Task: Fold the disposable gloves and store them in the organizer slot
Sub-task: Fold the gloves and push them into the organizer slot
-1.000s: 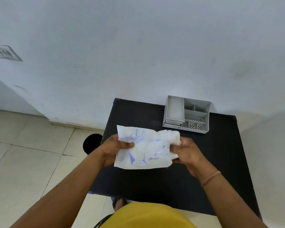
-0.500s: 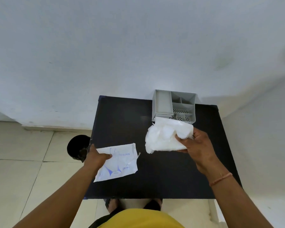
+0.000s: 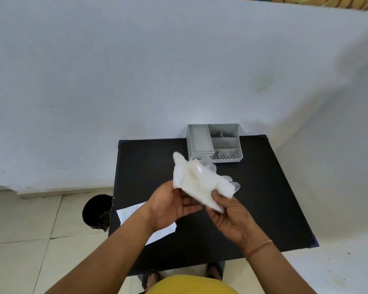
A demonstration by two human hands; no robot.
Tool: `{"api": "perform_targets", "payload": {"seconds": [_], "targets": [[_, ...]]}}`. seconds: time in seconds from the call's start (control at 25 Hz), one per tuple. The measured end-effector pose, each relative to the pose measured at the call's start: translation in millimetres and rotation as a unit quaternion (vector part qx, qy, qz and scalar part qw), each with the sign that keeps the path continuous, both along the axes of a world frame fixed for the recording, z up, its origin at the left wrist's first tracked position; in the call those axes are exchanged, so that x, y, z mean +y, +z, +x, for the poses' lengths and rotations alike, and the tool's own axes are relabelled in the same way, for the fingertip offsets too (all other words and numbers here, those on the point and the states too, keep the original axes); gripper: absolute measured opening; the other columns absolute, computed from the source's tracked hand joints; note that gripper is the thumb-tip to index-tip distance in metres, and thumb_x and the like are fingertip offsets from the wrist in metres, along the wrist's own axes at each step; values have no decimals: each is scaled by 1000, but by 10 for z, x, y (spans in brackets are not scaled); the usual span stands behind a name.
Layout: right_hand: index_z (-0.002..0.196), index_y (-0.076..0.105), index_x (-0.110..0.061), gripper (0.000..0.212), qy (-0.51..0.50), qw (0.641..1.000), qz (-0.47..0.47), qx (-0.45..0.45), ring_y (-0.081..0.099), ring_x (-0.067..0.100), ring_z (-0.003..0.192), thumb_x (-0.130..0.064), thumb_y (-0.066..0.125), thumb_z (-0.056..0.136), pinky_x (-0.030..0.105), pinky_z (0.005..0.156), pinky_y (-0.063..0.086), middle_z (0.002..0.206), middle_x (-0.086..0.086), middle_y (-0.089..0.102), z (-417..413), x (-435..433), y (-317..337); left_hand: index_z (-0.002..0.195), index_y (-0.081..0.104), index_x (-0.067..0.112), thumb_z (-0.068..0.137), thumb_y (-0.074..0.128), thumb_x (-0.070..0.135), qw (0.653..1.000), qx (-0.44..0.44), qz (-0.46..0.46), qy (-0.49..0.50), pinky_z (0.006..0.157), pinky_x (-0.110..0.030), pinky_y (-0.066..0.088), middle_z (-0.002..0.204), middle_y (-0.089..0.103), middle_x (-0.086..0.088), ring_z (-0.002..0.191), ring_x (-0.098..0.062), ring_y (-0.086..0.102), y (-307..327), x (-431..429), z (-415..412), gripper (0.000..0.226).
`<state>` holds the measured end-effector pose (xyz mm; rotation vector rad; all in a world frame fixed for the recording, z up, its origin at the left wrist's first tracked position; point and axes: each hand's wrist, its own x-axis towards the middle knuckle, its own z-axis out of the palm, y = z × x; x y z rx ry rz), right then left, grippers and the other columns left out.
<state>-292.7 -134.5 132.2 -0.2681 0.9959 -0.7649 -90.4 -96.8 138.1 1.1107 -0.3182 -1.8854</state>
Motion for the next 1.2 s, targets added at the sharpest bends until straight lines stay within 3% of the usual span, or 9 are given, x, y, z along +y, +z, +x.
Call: {"api": "perform_targets", "payload": {"seconds": [0.16, 0.32, 0.52, 0.72, 0.8, 0.92, 1.04, 1.12, 1.2], "targets": [[135, 66, -9, 40, 12, 999, -7, 38, 79, 30, 100, -5, 70, 96, 33, 64, 67, 119, 16, 80, -226, -34, -95, 139, 70, 16, 109, 50, 51, 997, -73, -15, -34, 103, -56, 61, 133, 77, -19, 122, -41, 74, 199, -95, -164, 50], [135, 67, -8, 45, 38, 998, -25, 32, 73, 39, 120, -6, 74, 91, 42, 83, 66, 129, 21, 76, -448, -183, -15, 134, 69, 18, 92, 76, 44, 986, -156, -45, -43, 84, -49, 69, 129, 80, -12, 112, -33, 80, 325, -155, -303, 51], [138, 64, -9, 46, 82, 996, -41, 19, 75, 34, 106, -10, 73, 93, 37, 68, 68, 125, 19, 76, -698, -347, 78, 131, 68, 21, 88, 88, 22, 960, -273, -48, 22, 66, -38, 68, 120, 80, -6, 91, -19, 84, 387, -247, -589, 47], [139, 64, -20, 50, 144, 987, -68, 8, 75, 39, 113, -12, 74, 90, 42, 70, 67, 131, 20, 74, -923, -486, 135, 133, 60, 56, 92, 84, 28, 925, -365, -103, 28, 59, -41, 68, 120, 77, 14, 94, -21, 81, 488, -242, -821, 55], [139, 64, -19, 57, 156, 985, -75, 9, 77, 37, 109, -8, 77, 85, 41, 67, 67, 126, 16, 77, -977, -548, 143, 131, 72, 48, 97, 67, 51, 933, -341, -112, 28, 60, -43, 67, 129, 74, 6, 91, -21, 78, 540, -215, -878, 34], [137, 65, -17, 59, 172, 981, -85, 10, 77, 37, 107, -5, 78, 80, 38, 64, 68, 120, 14, 79, -1019, -611, 142, 122, 84, 31, 109, 40, 55, 960, -266, -84, 14, 60, -38, 61, 131, 73, -1, 86, -27, 70, 599, -189, -877, 52], [137, 65, -16, 54, 189, 977, -96, 2, 76, 37, 106, 0, 75, 86, 36, 61, 67, 121, 16, 77, -1011, -637, 148, 129, 80, 34, 108, 60, 33, 960, -262, -85, 56, 56, -35, 58, 133, 73, -8, 87, -21, 71, 519, -183, -864, 29], [136, 65, -15, 54, 200, 974, -102, -5, 75, 37, 106, -1, 76, 85, 35, 61, 67, 126, 19, 74, -998, -648, 157, 145, 62, 41, 96, 79, 26, 965, -236, -57, 100, 52, -34, 57, 133, 75, -8, 83, -19, 75, 410, -198, -841, 54], [136, 65, -14, 57, 209, 972, -105, -10, 77, 36, 104, -2, 78, 82, 36, 60, 67, 128, 20, 73, -980, -666, 152, 145, 58, 36, 81, 90, 38, 978, -181, 4, 103, 50, -31, 53, 128, 75, -9, 79, -19, 73, 338, -195, -794, 71]]}}
